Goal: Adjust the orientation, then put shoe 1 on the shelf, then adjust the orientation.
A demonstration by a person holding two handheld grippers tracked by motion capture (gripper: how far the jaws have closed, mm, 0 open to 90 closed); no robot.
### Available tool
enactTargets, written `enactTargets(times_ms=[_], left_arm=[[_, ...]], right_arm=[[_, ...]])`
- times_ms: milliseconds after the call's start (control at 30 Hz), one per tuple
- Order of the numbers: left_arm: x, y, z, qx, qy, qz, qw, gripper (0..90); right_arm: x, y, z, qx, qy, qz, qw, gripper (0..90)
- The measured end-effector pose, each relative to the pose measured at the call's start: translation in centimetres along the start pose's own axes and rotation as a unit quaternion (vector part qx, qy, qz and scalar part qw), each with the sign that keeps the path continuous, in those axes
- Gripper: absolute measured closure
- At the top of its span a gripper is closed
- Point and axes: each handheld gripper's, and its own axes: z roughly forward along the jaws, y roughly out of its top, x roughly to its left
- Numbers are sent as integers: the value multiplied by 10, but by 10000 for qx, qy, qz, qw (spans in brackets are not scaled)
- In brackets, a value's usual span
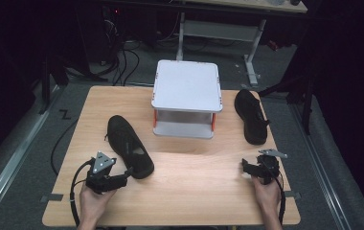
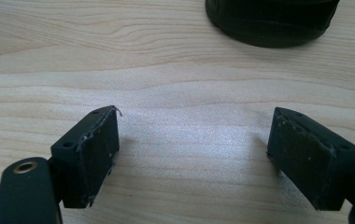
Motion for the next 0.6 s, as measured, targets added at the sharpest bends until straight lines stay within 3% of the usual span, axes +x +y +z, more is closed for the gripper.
enactTargets(times_ms=[600], left_arm=[[-28, 7, 12, 40, -307, 230, 9993, 282]], right_arm=[[0, 0, 0, -2, 2, -2, 10000, 165]])
